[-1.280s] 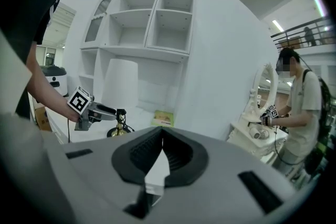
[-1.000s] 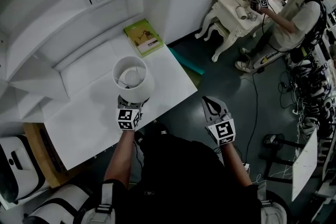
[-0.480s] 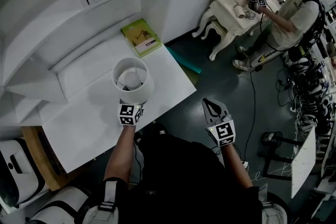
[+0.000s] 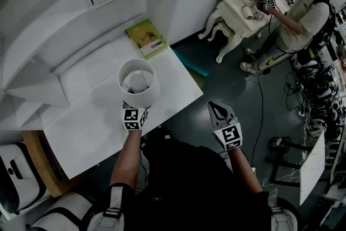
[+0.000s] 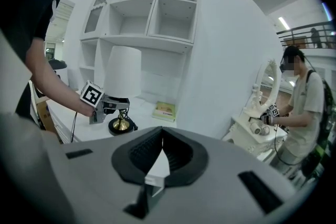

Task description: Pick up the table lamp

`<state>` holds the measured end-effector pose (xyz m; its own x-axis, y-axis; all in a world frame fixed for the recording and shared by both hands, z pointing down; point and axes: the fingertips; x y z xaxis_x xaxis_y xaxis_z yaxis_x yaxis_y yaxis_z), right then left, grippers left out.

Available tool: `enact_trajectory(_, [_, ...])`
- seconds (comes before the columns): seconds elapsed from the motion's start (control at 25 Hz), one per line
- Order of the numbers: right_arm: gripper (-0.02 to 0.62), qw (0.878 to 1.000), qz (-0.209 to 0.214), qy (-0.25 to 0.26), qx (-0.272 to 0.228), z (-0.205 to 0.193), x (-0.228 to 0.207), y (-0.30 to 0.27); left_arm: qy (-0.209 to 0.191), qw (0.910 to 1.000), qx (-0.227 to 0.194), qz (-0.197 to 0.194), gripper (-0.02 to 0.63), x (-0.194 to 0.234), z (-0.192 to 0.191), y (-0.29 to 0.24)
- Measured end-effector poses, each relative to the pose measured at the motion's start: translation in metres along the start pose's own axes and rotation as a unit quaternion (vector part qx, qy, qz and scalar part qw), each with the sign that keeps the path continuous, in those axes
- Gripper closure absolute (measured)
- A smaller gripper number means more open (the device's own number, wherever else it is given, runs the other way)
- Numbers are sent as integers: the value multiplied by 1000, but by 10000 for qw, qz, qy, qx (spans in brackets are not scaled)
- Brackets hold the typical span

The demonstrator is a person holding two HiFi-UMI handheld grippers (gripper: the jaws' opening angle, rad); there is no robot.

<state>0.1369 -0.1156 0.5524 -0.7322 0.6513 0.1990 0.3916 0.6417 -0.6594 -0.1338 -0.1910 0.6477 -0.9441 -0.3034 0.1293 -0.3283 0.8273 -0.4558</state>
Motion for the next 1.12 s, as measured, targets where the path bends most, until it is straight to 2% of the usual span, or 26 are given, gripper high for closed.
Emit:
enact_trajectory(0.72, [588, 9997, 174, 121, -139, 16, 10, -8, 59, 9998, 33, -181, 469, -8, 4, 22])
enact_trajectory(1.12, [588, 9989, 283, 85, -355, 28, 21, -14, 112, 9997, -80, -179, 469, -3, 27, 54])
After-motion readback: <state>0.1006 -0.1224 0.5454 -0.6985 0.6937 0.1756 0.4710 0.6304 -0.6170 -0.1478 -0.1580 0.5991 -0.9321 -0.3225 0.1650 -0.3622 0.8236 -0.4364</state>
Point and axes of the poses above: the fingertips, and each gripper's own axes: y backward along the fingers, x to its left, z out of its top, and after that the axes turned 15 degrees about x, right-handed
